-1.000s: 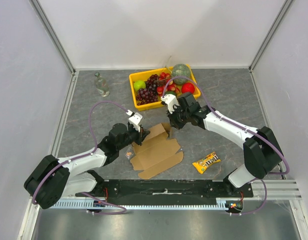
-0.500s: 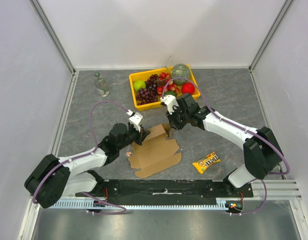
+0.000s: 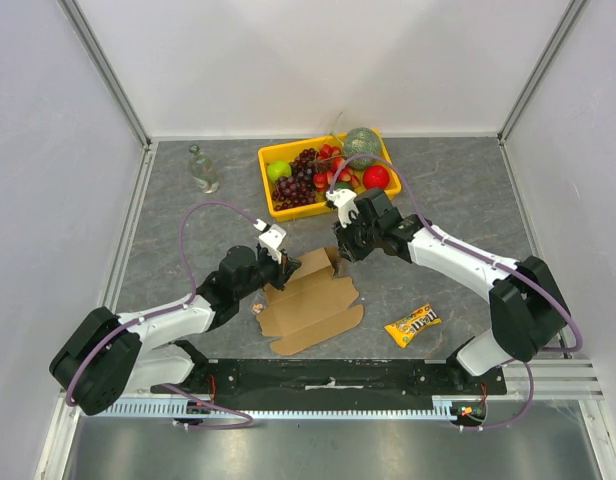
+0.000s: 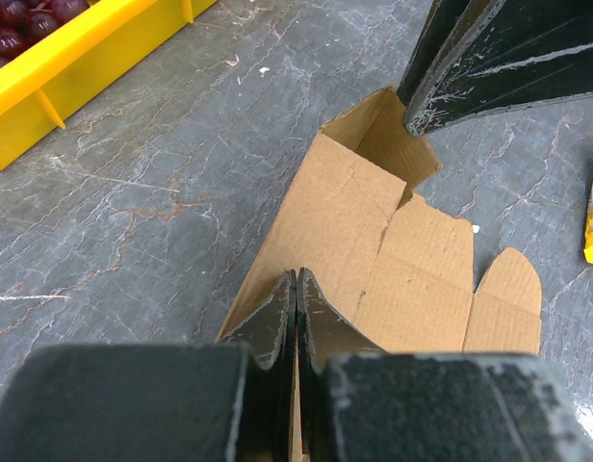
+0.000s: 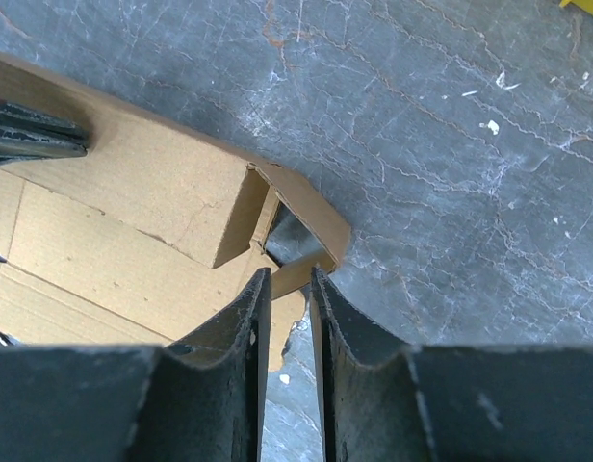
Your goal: Fold the paper box
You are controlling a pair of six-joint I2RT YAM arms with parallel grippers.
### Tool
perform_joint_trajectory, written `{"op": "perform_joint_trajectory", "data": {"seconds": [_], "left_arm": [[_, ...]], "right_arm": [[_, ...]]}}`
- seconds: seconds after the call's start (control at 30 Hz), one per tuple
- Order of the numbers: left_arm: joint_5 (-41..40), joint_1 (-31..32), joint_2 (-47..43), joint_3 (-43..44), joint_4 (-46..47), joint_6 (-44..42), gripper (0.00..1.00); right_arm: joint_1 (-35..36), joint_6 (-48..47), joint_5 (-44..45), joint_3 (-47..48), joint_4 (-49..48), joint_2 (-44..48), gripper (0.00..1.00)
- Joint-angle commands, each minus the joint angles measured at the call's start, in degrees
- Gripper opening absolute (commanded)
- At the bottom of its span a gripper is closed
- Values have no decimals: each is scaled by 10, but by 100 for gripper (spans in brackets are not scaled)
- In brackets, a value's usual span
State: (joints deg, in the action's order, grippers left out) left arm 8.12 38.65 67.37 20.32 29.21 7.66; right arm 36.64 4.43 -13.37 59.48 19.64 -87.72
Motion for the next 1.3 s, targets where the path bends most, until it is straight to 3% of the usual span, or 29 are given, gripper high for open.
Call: {"op": "perform_joint_trajectory", "data": {"seconds": [0.0, 0.27, 1.27], "left_arm": [[5, 2, 9, 8, -23, 2, 2], [4, 2, 10, 8, -23, 2, 2], [4, 3, 12, 10, -25, 1, 2]], "right_arm": [[4, 51, 30, 0, 2, 22, 30], [4, 91, 64, 0, 1, 36, 29], [16, 136, 45, -18, -17, -3, 27]]}}
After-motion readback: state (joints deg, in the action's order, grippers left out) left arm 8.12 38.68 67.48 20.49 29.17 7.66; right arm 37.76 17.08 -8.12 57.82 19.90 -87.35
